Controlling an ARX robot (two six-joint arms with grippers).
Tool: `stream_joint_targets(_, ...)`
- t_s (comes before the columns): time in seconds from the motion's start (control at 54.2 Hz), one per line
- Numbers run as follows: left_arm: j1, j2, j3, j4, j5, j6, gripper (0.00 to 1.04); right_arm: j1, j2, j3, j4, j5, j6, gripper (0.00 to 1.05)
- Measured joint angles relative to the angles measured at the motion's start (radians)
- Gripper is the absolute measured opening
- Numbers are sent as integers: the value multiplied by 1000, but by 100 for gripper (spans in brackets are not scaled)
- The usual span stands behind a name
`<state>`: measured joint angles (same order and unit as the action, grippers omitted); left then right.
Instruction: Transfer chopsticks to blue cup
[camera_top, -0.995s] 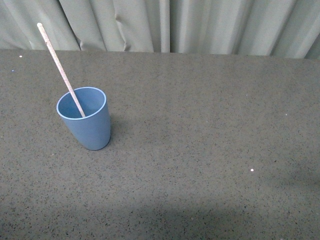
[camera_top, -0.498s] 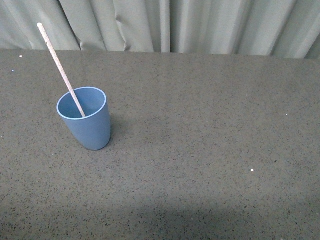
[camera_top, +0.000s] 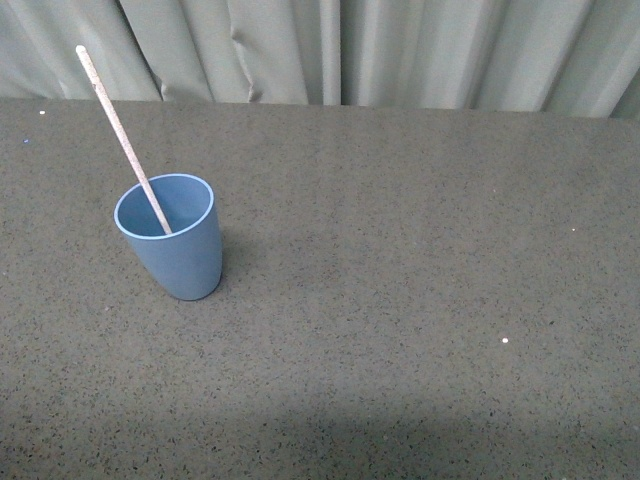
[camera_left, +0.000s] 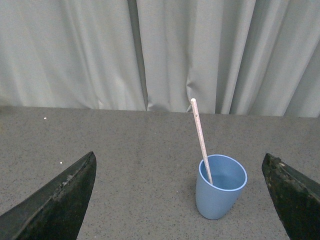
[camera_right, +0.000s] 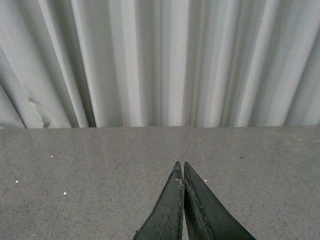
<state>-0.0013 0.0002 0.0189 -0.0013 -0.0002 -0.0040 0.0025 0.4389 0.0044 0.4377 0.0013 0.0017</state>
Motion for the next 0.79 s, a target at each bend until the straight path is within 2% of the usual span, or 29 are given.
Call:
stream_joint_targets(0.645,0,0,0,0,0,0,98,0,-263,0,-258,0,0,1)
stream_joint_targets(0.719,0,0,0,0,0,0,98,0,-372,1,-401,-3,-1,1)
stream_joint_targets(0.793,0,0,0,0,0,0,98,0,-423,1,-431,-3,-1,1)
